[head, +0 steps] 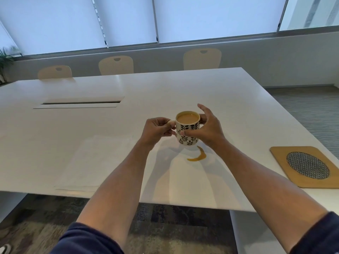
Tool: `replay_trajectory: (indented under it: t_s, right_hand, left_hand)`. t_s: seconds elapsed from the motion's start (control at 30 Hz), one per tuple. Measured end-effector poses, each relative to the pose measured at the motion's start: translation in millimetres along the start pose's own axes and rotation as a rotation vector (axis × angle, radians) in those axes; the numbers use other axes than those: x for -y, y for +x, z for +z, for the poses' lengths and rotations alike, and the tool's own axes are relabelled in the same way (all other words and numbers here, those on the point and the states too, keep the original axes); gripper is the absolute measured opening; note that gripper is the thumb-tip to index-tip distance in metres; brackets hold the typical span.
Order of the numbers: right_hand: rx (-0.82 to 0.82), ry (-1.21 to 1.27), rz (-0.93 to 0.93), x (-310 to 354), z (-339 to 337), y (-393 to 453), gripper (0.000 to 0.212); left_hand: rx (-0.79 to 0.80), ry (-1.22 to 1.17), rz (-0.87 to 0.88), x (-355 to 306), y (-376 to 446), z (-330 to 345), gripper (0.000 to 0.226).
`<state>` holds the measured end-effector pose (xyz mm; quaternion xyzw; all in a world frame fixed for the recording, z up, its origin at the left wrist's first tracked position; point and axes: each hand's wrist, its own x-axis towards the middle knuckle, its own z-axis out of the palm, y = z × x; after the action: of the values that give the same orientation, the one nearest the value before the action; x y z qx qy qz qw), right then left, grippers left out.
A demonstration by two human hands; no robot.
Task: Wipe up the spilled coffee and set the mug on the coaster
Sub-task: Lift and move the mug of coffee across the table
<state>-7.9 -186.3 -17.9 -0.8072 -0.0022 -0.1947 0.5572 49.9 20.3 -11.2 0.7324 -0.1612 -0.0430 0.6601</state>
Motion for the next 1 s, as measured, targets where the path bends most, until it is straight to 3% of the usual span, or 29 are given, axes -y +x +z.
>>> replay_trajectory:
  t_s: [1.0]
  right_hand:
    - [0.024,-0.022,0.009,-5.2,67.9,71.4,0.124]
  left_hand:
    - [-0.106,0.167,-0.061,14.9,69.7,-50.5,0.026]
